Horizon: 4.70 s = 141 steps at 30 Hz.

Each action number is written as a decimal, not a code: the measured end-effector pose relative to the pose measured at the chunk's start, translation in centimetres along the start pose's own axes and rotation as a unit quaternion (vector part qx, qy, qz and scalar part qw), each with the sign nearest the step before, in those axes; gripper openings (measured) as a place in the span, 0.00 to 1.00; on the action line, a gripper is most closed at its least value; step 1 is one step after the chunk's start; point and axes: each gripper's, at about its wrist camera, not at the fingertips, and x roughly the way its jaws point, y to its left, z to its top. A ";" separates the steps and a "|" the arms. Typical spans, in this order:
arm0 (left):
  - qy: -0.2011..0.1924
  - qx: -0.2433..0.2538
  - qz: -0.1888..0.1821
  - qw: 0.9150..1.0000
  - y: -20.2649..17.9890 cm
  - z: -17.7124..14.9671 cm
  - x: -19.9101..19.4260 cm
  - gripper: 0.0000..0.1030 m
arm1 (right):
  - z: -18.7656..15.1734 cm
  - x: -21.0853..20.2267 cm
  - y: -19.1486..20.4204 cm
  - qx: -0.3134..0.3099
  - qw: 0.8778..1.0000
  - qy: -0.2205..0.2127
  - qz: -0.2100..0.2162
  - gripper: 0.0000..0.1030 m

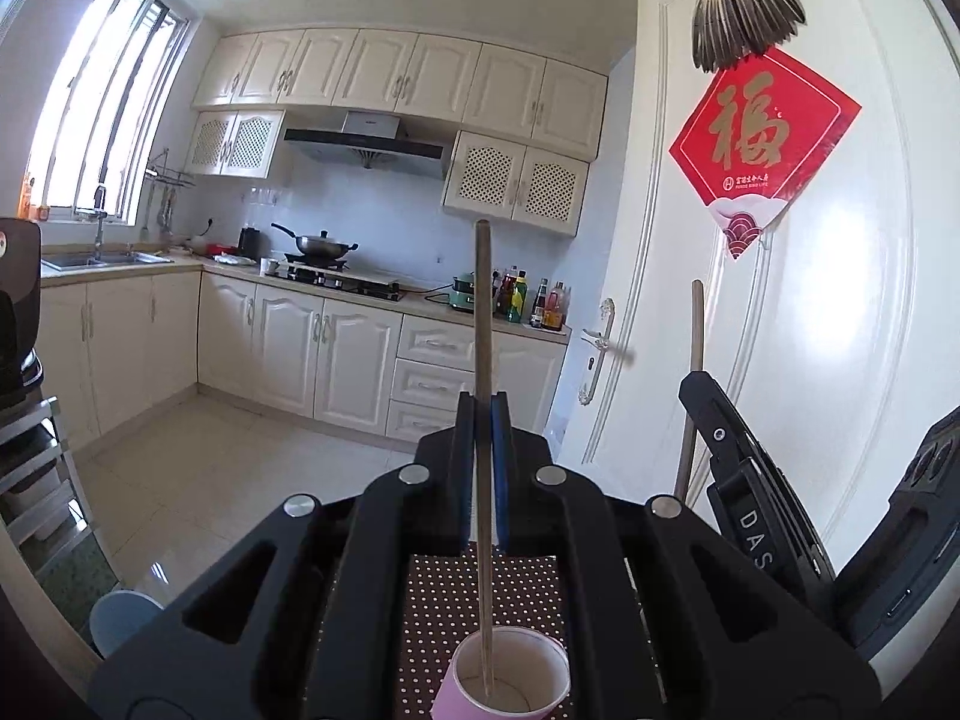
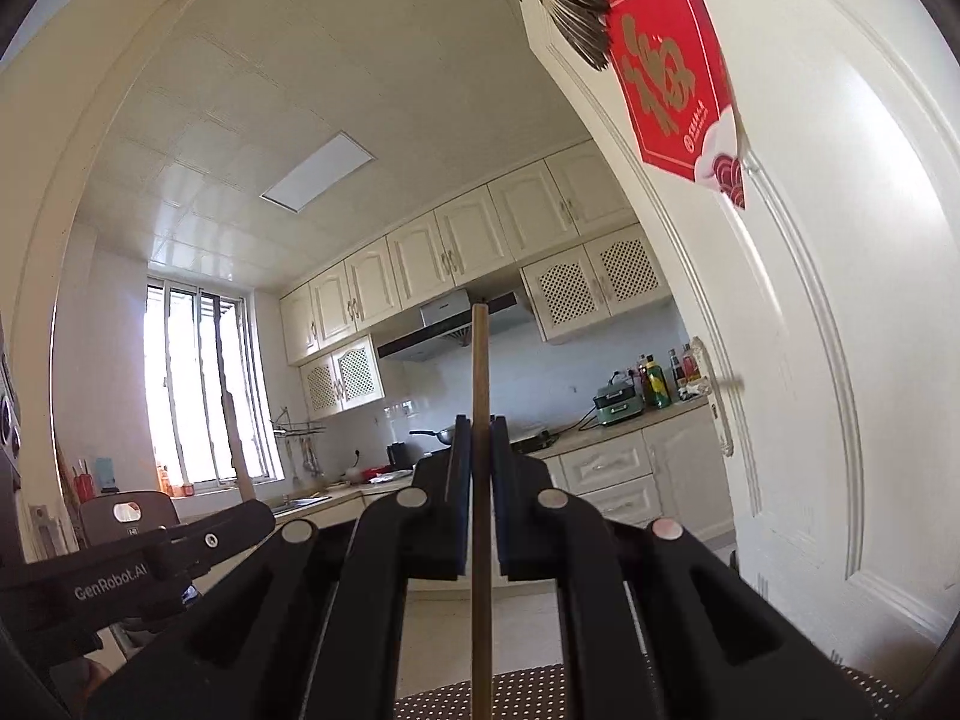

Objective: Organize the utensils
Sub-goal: 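Lower the chopstick into the pink cup with the left gripper, then open the left gripper to release the chopstick in the cup, then move the left tool back toward the chopstick pile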

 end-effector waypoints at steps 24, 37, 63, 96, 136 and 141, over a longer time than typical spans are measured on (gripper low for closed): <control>0.030 -0.015 -0.015 0.999 1.7 -4.2 2.6 0.06 | -2.2 1.0 0.3 -0.014 0.999 -0.027 0.016 0.05; 0.057 -0.040 -0.030 0.997 3.3 -5.1 3.8 0.06 | -2.9 2.0 1.1 -0.053 0.998 -0.025 0.019 0.05; 0.086 -0.037 -0.055 0.994 3.2 -6.7 4.8 0.06 | -6.2 1.9 1.3 -0.115 0.993 0.041 0.000 0.05; 0.149 0.005 -0.058 0.987 1.8 -9.2 7.3 0.08 | -7.2 1.5 -2.9 -0.021 0.979 0.203 -0.020 0.51; 0.114 0.037 -0.008 0.993 2.7 -7.1 5.1 0.82 | -5.9 0.2 -5.2 -0.026 0.974 0.202 -0.097 0.92; 0.108 0.044 0.003 0.993 2.9 -7.5 4.1 0.83 | -5.5 -1.6 -6.3 -0.004 0.975 0.185 -0.120 0.92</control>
